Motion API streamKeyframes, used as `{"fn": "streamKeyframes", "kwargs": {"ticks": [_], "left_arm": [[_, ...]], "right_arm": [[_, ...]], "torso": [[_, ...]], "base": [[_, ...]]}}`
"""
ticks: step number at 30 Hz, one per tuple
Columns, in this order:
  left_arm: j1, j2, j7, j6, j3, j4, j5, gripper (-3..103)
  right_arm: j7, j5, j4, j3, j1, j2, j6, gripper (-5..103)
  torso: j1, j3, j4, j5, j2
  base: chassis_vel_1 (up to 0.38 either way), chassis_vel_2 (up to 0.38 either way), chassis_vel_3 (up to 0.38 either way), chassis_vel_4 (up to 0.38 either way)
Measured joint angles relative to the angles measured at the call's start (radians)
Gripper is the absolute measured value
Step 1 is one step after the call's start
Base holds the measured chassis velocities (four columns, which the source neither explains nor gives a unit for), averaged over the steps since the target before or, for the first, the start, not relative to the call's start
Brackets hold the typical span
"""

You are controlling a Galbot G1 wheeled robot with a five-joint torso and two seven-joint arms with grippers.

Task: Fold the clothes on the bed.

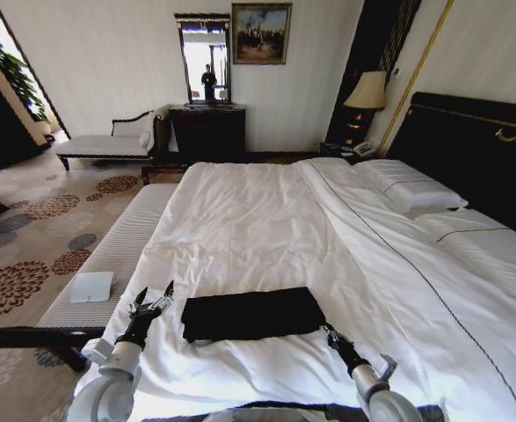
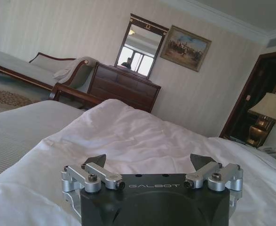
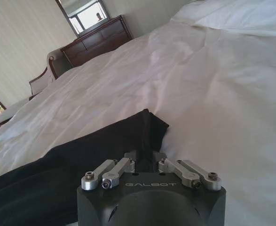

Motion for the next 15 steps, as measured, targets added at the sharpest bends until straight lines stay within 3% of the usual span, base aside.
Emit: {"fn": "streamKeyframes", "kwargs": {"ticks": [2, 5, 12, 15], "left_arm": [[0.001, 0.000, 0.000, 0.000, -0.001, 0.000, 0.000, 100], [0.008, 0.000, 0.000, -0.004, -0.005, -0.002, 0.000, 100], [0.013, 0.006, 0.000, -0.006, -0.010, -0.010, 0.000, 100], [0.014, 0.009, 0.000, -0.006, -0.011, -0.013, 0.000, 100]], "right_arm": [[-0.006, 0.001, 0.003, -0.002, -0.003, 0.002, 0.004, 19], [-0.021, 0.052, 0.026, -0.016, -0.020, 0.011, 0.017, 35], [-0.010, 0.089, 0.033, -0.035, -0.030, 0.028, 0.008, 57], [0.028, 0.097, 0.021, -0.038, -0.023, 0.032, -0.003, 68]], "torso": [[0.000, 0.000, 0.0000, 0.0000, 0.000], [0.000, 0.000, 0.0001, 0.0000, 0.000], [0.000, 0.000, 0.0002, 0.0000, 0.000], [0.000, 0.000, 0.0001, 0.0001, 0.000]], "base": [[0.000, 0.000, 0.000, 0.000], [0.000, 0.000, 0.000, 0.000], [0.000, 0.000, 0.000, 0.000], [0.000, 0.000, 0.000, 0.000]]}}
